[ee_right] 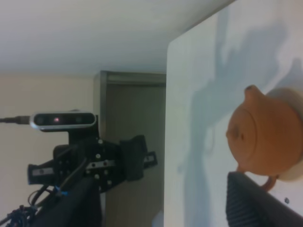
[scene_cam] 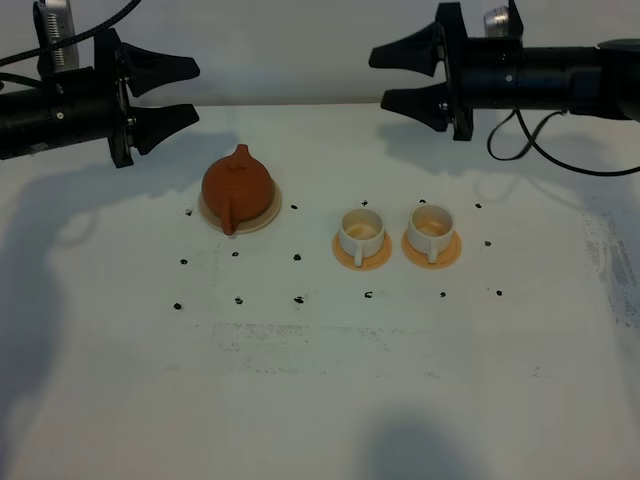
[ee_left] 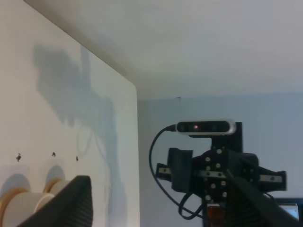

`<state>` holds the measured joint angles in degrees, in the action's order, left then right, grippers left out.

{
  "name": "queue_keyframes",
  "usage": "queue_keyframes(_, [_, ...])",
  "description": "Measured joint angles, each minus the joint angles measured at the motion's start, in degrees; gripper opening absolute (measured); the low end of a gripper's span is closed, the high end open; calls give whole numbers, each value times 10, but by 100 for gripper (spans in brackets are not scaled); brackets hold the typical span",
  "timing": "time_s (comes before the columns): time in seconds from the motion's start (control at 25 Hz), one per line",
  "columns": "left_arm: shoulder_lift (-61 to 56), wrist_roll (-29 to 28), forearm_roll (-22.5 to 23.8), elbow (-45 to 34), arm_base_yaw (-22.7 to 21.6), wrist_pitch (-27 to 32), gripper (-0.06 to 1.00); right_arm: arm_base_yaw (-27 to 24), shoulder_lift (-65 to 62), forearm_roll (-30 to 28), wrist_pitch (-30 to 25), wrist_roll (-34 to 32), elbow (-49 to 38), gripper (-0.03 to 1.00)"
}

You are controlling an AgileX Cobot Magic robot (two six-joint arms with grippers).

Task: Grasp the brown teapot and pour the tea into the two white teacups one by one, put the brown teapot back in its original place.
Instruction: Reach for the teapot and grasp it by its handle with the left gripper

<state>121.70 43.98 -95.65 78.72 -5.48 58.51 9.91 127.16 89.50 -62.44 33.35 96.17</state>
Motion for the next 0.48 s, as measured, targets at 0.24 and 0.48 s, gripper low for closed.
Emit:
queue_keyframes(0.24, [1, 0, 3, 19, 13, -1, 57, 5, 9, 0, 9, -10, 12, 58])
queue_keyframes(0.48, [1, -18, 22, 50, 24, -17, 57, 10, 14, 0, 12, -13, 12, 58])
